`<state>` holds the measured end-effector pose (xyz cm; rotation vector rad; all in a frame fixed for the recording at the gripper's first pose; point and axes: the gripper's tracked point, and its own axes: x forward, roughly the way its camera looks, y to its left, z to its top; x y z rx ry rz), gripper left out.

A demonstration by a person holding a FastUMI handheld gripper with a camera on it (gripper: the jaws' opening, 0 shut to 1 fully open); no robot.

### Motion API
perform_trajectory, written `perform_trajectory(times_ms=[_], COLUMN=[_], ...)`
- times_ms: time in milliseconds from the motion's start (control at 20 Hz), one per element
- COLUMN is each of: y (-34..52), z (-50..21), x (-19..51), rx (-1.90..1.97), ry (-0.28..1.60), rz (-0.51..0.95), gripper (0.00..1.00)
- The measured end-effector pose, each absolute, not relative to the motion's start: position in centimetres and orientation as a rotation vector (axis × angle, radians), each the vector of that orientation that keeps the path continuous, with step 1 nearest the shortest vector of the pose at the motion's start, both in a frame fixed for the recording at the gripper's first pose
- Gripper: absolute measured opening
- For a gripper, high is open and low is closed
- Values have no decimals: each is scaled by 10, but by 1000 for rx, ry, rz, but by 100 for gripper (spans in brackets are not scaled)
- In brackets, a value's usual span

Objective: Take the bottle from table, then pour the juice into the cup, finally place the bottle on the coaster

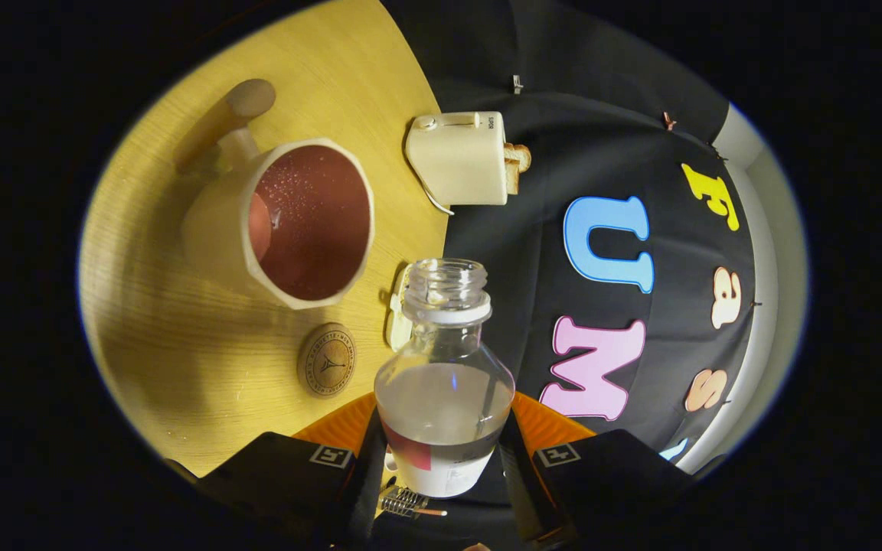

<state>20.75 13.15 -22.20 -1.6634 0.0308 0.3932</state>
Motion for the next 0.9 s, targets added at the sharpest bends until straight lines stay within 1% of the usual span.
perform_trajectory(times_ms=[900], y=[147], z=[-218], x=[217], rx=[-1915], ry=[-95], rz=[463], gripper=[71])
